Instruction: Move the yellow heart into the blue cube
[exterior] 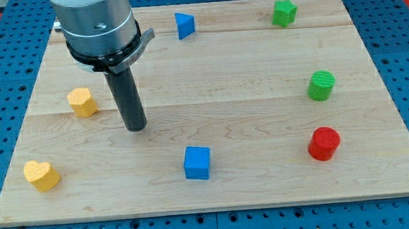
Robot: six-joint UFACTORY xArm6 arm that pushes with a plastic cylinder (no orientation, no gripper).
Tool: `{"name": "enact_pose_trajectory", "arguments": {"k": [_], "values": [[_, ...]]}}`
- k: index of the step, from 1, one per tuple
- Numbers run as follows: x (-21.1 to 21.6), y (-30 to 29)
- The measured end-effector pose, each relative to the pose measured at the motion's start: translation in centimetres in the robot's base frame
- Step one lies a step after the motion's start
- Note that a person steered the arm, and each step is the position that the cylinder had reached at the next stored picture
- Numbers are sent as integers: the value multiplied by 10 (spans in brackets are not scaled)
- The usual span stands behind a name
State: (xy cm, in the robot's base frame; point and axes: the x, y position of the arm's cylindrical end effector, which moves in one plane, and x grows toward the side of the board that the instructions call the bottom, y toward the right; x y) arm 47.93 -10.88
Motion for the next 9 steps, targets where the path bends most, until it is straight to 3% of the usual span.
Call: {"name": "enact_pose_trajectory", "arguments": {"k": [3, 7, 8, 9], "values": [[0, -1], [5, -163], [36, -183], [56, -164]]}}
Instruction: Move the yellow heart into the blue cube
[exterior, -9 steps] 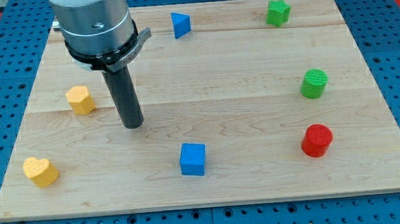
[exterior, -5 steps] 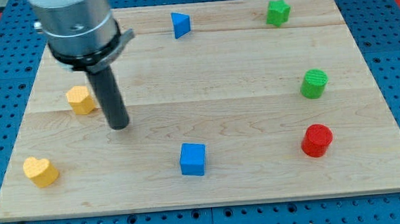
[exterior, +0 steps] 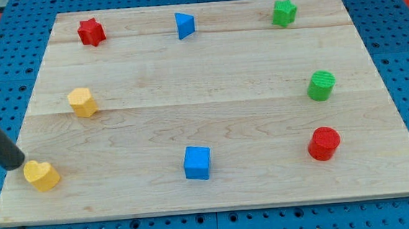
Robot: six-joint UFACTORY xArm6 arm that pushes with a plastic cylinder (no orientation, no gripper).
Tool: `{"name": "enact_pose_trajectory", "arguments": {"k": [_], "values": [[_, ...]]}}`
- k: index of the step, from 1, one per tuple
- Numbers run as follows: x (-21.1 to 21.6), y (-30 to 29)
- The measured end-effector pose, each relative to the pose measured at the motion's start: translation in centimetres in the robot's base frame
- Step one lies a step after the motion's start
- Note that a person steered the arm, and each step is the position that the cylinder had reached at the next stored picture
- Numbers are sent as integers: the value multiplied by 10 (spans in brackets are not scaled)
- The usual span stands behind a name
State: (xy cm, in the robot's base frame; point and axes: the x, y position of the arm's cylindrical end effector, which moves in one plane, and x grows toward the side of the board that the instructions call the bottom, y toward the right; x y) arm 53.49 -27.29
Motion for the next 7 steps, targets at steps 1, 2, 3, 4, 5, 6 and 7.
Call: {"name": "enact_pose_trajectory", "arguments": {"k": [1, 2, 3, 4, 5, 6, 7], "values": [[4, 12], [39, 4], [57, 18], [18, 43], [-3, 116], [-4, 194], [-4, 251]]}}
